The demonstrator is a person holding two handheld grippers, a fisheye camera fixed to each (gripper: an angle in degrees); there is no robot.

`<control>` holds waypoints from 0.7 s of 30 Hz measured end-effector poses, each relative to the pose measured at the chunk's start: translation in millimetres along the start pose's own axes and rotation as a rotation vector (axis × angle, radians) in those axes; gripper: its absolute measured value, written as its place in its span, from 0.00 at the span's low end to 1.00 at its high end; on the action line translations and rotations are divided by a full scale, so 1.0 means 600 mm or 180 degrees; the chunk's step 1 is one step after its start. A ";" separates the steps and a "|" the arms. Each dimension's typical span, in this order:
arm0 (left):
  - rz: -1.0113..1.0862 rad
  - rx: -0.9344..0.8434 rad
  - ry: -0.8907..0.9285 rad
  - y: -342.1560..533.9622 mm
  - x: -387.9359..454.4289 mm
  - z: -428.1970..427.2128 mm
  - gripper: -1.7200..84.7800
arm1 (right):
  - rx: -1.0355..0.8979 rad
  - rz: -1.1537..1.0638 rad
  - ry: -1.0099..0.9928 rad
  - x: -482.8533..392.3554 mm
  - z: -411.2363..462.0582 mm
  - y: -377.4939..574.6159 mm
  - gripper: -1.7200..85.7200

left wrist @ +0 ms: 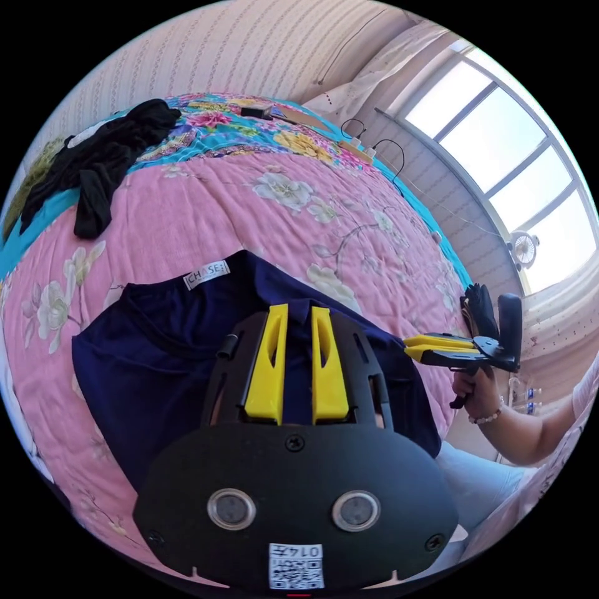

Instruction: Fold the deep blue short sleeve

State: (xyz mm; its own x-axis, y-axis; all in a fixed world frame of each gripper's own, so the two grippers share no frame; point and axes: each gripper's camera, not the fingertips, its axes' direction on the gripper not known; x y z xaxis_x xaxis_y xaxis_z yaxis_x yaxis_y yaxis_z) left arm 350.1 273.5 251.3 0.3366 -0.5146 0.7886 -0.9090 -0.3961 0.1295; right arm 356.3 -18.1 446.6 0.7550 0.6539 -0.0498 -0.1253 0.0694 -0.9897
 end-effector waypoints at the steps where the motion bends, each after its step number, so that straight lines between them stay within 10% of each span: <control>1: -0.0011 0.0033 0.0016 0.002 -0.001 -0.004 0.09 | -0.0008 0.0001 -0.0008 0.000 0.002 -0.002 0.10; 21: 0.0251 0.0102 0.0432 -0.093 -0.027 0.054 0.01 | 0.0152 0.0059 0.0035 0.005 -0.001 -0.027 0.05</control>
State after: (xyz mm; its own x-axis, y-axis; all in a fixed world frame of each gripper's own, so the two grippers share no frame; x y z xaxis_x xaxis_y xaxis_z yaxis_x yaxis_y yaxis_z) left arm 403.2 279.2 212.1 0.2262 -0.4383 0.8699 -0.9223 -0.3838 0.0465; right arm 360.8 -17.7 462.6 0.7591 0.6472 -0.0697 -0.1697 0.0934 -0.9811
